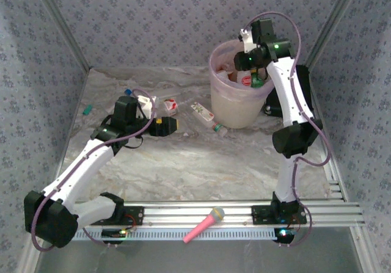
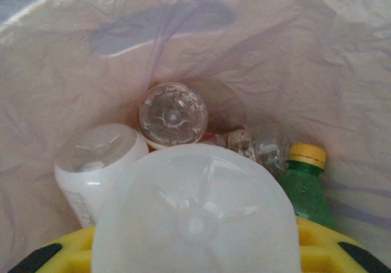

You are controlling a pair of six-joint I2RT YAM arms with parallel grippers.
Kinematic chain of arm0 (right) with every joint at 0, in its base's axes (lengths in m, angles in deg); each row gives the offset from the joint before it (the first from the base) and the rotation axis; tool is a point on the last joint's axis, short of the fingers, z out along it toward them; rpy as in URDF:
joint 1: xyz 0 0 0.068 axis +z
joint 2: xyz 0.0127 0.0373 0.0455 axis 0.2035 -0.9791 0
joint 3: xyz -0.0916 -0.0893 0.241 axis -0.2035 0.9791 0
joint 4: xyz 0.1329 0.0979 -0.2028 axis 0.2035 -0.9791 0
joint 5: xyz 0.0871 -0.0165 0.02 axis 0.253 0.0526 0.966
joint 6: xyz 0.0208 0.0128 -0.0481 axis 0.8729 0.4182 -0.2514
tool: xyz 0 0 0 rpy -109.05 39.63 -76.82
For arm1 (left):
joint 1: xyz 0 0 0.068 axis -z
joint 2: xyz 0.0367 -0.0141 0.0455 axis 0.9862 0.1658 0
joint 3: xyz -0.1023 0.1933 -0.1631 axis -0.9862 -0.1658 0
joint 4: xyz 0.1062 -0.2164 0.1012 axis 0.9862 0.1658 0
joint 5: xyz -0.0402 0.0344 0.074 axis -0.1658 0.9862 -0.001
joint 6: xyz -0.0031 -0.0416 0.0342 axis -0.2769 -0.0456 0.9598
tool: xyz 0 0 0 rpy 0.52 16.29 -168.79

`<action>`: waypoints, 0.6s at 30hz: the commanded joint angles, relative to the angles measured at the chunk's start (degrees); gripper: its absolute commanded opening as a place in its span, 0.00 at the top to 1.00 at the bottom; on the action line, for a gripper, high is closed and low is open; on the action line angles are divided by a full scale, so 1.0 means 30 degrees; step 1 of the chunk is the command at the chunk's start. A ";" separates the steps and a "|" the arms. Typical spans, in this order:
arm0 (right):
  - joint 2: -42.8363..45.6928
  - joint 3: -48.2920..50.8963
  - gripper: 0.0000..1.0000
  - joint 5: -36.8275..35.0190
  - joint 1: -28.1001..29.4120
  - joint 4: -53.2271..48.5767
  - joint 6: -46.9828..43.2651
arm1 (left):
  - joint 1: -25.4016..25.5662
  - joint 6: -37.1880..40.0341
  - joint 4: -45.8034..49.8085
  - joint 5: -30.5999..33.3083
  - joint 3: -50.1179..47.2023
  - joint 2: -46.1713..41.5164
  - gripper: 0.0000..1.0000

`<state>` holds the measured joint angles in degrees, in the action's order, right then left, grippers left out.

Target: Put the plastic bottles in the bin

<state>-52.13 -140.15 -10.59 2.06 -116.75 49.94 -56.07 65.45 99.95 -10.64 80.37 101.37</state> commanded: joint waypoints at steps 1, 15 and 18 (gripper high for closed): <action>-0.1149 0.1075 0.59 -0.0586 0.0101 -0.0859 0.0117 | -0.0171 0.0351 0.0184 0.0073 -0.0132 0.0049 0.07; -0.1706 0.2314 0.39 0.0126 0.0332 0.1233 0.0966 | -0.0477 0.0359 0.0199 0.0160 -0.0363 0.0045 0.07; -0.1706 0.2130 0.28 0.0144 0.0375 0.1342 0.1120 | -0.0585 0.0359 0.0375 0.0330 -0.0307 0.0042 0.07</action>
<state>-56.39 -133.81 -10.68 2.74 -111.83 52.32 -57.21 65.47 100.10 -10.31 79.43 101.37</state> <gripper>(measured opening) 0.688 0.934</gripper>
